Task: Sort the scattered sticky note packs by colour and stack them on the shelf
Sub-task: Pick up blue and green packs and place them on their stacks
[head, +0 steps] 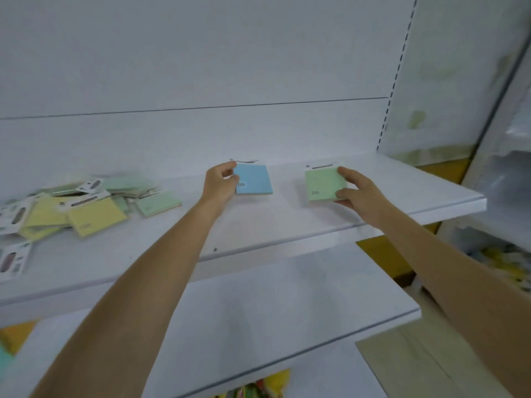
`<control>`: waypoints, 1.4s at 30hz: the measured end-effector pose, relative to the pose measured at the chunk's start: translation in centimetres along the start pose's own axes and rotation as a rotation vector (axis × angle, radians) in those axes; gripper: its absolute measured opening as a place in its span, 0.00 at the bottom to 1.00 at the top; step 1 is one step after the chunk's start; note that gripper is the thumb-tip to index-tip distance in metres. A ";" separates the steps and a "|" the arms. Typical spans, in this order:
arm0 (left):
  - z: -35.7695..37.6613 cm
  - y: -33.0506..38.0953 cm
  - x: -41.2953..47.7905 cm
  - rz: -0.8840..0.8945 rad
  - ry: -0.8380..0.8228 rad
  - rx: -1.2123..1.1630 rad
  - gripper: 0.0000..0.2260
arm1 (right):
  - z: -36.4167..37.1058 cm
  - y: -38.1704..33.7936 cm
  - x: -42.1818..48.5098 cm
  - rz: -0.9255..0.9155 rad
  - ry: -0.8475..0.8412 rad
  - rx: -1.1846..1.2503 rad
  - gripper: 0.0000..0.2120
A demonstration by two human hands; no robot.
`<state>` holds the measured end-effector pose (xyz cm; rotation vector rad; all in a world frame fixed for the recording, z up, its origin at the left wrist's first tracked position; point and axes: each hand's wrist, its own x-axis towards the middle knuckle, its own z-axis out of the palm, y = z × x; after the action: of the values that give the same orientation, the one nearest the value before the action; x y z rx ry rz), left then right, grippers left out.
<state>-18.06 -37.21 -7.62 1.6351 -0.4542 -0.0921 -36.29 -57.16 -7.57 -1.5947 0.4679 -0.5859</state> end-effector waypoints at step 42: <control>31.2 -2.8 11.2 0.111 -0.169 0.785 0.19 | -21.0 7.3 27.3 -0.089 -0.008 -1.072 0.25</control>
<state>-17.27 -70.18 -11.98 2.3747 -0.7725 0.0402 -27.58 -91.10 -10.91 -2.6399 0.7763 -0.3959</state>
